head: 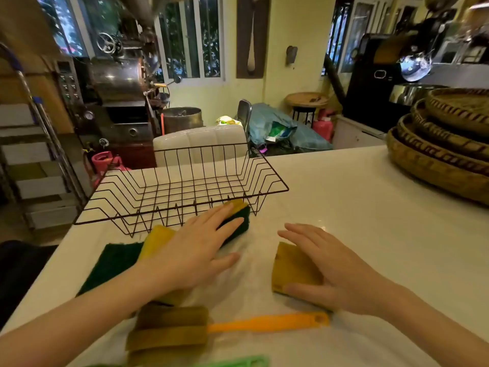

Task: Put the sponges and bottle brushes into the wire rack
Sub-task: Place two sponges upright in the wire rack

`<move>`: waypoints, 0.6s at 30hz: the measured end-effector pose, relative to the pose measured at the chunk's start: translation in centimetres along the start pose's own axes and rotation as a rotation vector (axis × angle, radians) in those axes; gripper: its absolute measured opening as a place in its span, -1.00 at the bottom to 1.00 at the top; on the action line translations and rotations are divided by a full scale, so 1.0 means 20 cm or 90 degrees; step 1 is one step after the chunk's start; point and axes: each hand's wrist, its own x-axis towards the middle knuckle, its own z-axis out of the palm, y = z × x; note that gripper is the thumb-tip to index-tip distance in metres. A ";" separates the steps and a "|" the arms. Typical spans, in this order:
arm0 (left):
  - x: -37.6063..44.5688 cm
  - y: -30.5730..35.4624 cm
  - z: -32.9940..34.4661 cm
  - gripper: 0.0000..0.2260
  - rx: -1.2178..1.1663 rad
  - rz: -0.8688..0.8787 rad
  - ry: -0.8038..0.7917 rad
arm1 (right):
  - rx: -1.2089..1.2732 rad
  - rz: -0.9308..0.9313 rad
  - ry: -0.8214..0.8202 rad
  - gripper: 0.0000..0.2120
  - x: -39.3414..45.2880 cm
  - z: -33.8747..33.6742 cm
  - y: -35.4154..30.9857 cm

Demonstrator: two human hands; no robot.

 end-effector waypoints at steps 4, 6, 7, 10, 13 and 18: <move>0.02 -0.04 0.01 -0.50 0.032 -0.031 0.035 | -0.044 0.021 -0.008 -0.23 -0.03 0.02 0.03; 0.04 -0.04 0.01 -0.56 0.020 -0.024 0.050 | -0.028 0.034 -0.003 -0.26 -0.03 0.04 0.03; 0.05 -0.04 0.00 -0.59 0.017 -0.025 0.058 | -0.016 0.046 0.007 -0.27 -0.02 0.04 0.02; 0.07 -0.04 -0.03 -0.64 0.031 -0.018 0.076 | 0.085 0.075 0.067 -0.34 0.02 0.01 0.00; 0.09 -0.04 -0.03 -0.62 0.081 -0.017 0.078 | 0.388 0.150 0.102 -0.66 0.10 -0.01 -0.02; 0.10 -0.04 -0.01 -0.58 0.146 0.002 0.078 | 0.782 0.326 0.092 -0.76 0.24 0.04 0.03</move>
